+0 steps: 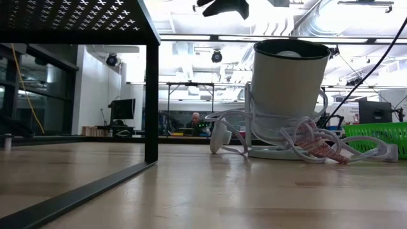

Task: Pick & Place Office Desk Supplies
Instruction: Put the black bin on the shelf

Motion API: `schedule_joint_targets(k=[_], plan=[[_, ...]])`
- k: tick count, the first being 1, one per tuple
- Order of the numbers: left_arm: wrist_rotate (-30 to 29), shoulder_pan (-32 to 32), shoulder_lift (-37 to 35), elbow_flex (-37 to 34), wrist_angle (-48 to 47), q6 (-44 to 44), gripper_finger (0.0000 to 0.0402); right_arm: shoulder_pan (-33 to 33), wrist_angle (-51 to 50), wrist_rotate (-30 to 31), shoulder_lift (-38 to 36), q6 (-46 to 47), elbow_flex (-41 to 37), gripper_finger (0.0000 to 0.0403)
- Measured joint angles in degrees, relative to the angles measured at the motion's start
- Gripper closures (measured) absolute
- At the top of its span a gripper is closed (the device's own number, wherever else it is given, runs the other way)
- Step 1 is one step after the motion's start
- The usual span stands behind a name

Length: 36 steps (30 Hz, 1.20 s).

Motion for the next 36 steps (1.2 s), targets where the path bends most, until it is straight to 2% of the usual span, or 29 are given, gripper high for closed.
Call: schedule_joint_targets(k=[13,22,36], plan=[[-2.06,-1.87,2.49,0.00,-3.93,-3.79,0.0401,0.04,0.08,-0.03,0.55,0.02,-0.10,0.0262],[-2.55,1.17,2.93,-0.02,-9.38,-5.79,0.0401,0.10,0.42,-0.19,0.57,1.34,-0.74,0.0262],[-0.49,2.87,5.22,-0.04,-10.23,-7.25,0.0401,0.10,0.19,-0.27,0.57,1.31,-0.72,0.0262]])
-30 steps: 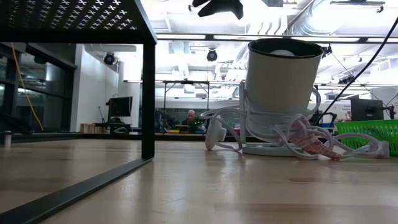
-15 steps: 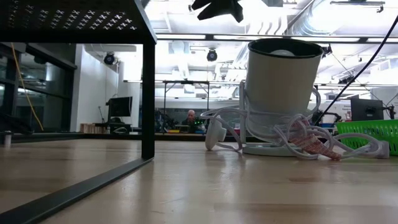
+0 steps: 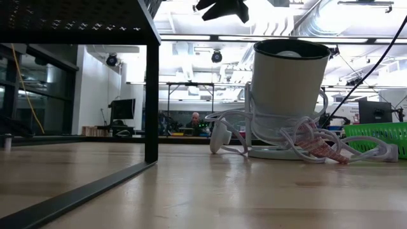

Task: Pick & Place Office Desk Supplies
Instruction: Put the black bin on the shelf

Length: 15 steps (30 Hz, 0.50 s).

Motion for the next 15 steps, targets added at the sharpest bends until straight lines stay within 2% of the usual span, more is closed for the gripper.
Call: schedule_joint_targets(k=[6,15], plan=[[1.09,-0.38,0.00,-0.01,-0.07,-0.06,0.0395,0.00,0.00,0.00,0.00,-0.01,0.00,0.0262],[1.49,0.58,0.00,-0.04,-0.09,-0.43,0.0341,0.00,0.03,-0.21,0.00,0.03,0.05,0.0262]])
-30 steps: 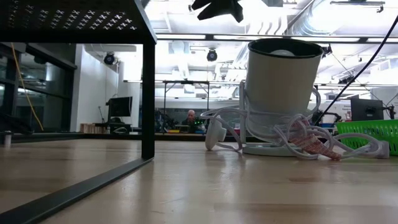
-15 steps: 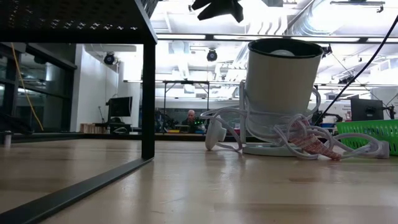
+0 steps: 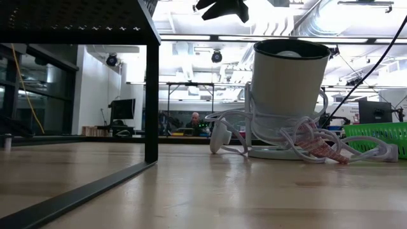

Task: Pick & Place Office Desk Supplies
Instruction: Put the black bin on the shelf, then put the green bin on the shelf

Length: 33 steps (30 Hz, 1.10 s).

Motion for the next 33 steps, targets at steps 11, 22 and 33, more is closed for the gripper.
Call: schedule_joint_targets(k=[11,22,33], plan=[[3.40,0.03,0.00,0.00,-0.15,-0.39,0.0332,0.00,0.00,-0.01,0.00,0.00,0.02,0.0262],[3.35,0.03,-0.31,0.59,0.13,2.19,0.0331,0.00,-0.02,-0.01,0.00,0.07,0.02,0.0262],[3.32,0.01,-3.79,0.61,1.56,3.41,0.0331,0.00,-0.27,-0.17,0.00,0.12,0.01,0.0262]])
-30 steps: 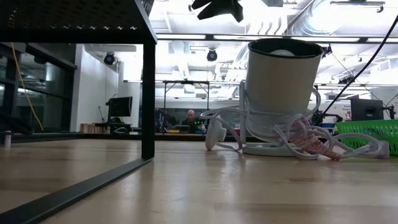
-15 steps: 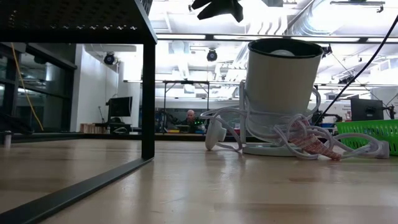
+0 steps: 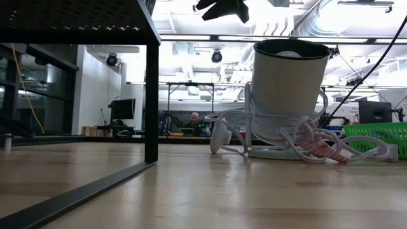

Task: Pick & Place Office Desk Supplies
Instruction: Put the green bin on the shelf

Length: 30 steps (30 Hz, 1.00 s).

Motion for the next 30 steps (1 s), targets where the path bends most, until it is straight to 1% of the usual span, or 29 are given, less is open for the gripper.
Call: schedule_joint_targets(k=[10,13,16,20,23,26,30], plan=[[0.09,0.00,-0.47,0.04,0.88,0.73,0.0331,0.00,-0.04,-0.01,0.00,0.00,0.01,0.0262],[0.15,0.47,-1.59,0.04,0.85,3.77,0.0331,0.00,-0.03,-0.01,0.00,0.00,0.00,0.0262],[0.59,2.64,-4.19,0.04,0.39,6.39,0.0331,0.00,-0.03,-0.04,0.00,0.02,0.01,0.0262],[2.34,8.09,-8.85,0.04,-1.64,10.10,0.0331,0.00,-0.01,-0.60,0.00,0.04,0.02,0.0262],[4.07,13.51,-12.53,0.04,-3.88,12.67,0.0331,0.00,-0.02,-1.89,0.00,0.39,0.00,0.0262],[5.10,20.08,-15.79,0.04,-5.17,16.82,0.0331,0.00,-0.01,-2.63,0.00,1.21,0.00,0.0262],[8.06,30.37,-19.31,0.04,-5.00,23.61,0.0331,0.00,-0.01,-2.77,0.00,1.29,0.00,0.0262]])
